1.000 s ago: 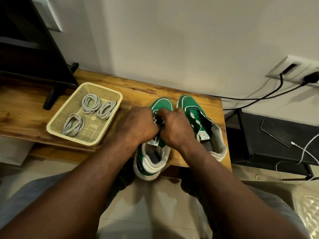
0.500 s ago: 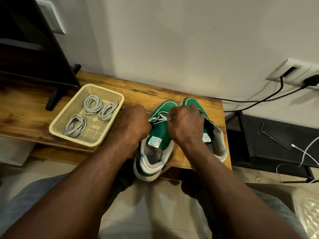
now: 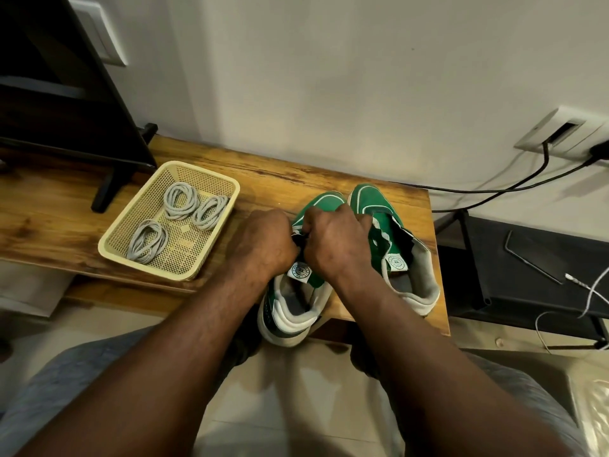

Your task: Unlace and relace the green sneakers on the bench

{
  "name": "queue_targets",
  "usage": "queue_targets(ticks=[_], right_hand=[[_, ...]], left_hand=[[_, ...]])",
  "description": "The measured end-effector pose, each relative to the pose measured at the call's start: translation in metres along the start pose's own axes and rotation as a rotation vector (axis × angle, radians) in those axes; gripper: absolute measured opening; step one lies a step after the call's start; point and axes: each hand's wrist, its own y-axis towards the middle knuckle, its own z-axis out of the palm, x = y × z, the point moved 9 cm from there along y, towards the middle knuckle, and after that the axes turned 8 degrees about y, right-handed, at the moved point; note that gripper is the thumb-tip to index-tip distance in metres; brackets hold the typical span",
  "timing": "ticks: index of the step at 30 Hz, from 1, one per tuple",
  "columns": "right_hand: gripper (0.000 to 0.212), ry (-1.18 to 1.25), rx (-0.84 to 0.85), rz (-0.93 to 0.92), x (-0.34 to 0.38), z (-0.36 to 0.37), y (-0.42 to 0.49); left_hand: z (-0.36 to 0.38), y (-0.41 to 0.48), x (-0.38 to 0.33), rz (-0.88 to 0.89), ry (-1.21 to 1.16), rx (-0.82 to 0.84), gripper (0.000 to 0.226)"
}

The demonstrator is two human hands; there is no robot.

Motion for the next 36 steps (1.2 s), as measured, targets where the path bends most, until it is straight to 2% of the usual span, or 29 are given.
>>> queue_targets(ticks=[3,6,9,11,15,18,20,22,25,28,30,33,36], right_hand=[[0.040,0.035,-0.009,-0.025,0.003,0.004,-0.002],[0.038,0.129,0.006,-0.029,0.004,0.008,0.000],[0.026,0.383,0.148,0.103,-0.010,0.014,0.002],[0.020,0.538,0.186,0.156,-0.019,0.011,0.002],[0.023,0.631,0.297,0.122,-0.027,0.002,-0.006],[0.024,0.587,0.338,0.025,-0.026,-0.007,-0.008],[0.026,0.490,0.231,0.004,-0.029,-0.015,-0.002],[0.023,0.304,0.213,0.031,-0.033,-0.011,0.002],[0.009,0.123,0.268,0.098,-0.039,0.002,0.003],[0.021,0.046,0.248,0.028,-0.026,0.009,0.000],[0.021,-0.035,0.221,-0.035,-0.014,0.011,-0.001],[0.016,-0.055,0.198,-0.070,-0.007,0.012,-0.001],[0.023,0.054,0.304,-0.055,-0.009,0.013,-0.002]], left_hand=[[0.001,0.001,0.000,-0.002,-0.013,-0.013,0.023],[0.000,0.001,0.002,-0.019,0.001,-0.033,0.017],[0.000,0.000,0.001,-0.031,0.025,-0.065,0.024],[0.001,0.000,0.002,-0.040,0.053,-0.081,0.023],[0.003,0.001,0.004,-0.046,0.029,-0.098,0.015],[0.003,0.003,0.005,-0.034,0.000,-0.066,0.012],[0.004,0.005,0.007,-0.021,-0.035,-0.013,0.012],[0.004,0.005,0.007,-0.016,-0.075,0.010,0.014],[-0.002,0.000,-0.001,0.030,-0.064,-0.065,0.015],[-0.004,-0.003,-0.008,0.094,-0.011,-0.130,0.022],[-0.004,-0.003,-0.009,0.104,-0.011,-0.133,0.024],[-0.005,-0.005,-0.010,0.102,-0.020,-0.149,0.019],[-0.005,-0.007,-0.007,0.069,-0.017,-0.185,0.016]])
